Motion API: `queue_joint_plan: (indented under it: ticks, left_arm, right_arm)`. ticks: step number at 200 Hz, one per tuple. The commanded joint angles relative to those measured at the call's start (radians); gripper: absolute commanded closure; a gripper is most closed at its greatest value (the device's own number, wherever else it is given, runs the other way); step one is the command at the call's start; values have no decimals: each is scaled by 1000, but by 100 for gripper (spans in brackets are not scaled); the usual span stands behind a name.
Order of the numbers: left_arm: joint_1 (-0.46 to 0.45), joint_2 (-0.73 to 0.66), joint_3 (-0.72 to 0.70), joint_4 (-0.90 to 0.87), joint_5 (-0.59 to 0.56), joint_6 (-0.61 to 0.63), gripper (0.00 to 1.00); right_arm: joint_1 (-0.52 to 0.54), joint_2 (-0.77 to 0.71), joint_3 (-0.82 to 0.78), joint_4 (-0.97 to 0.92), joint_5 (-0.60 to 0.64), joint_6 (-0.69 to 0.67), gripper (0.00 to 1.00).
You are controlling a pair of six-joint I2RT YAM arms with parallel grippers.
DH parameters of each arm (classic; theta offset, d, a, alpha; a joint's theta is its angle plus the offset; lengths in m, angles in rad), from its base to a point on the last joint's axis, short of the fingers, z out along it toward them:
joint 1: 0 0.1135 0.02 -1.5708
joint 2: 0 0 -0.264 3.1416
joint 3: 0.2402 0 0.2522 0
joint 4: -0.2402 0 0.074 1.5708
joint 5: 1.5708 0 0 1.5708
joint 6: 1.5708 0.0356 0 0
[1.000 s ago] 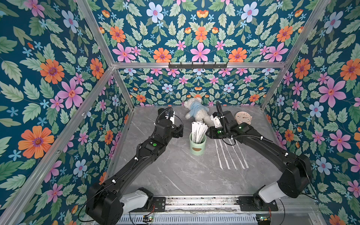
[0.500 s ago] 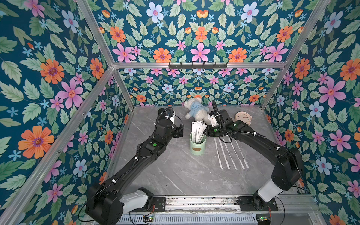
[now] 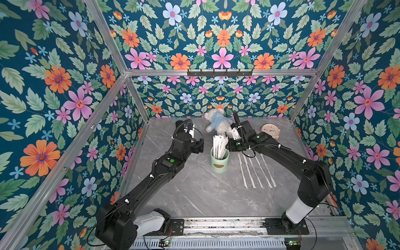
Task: Take the straws out of the storage container
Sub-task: Pick up the straw from the container.
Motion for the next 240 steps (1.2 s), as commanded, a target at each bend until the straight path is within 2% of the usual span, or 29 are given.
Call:
queue_joint_plan:
  ticks: [1, 72, 240]
  left_arm:
    - [-1, 1, 1, 8, -3, 7, 7]
    - [-1, 2, 2, 8, -6, 10, 7]
    - [-1, 0, 4, 8, -3, 10, 7]
  right_arm:
    - [0, 8, 2, -7, -9, -4, 85]
    - [2, 4, 16, -24, -22, -6, 91]
    - [28, 18, 183, -233, 41, -153, 92]
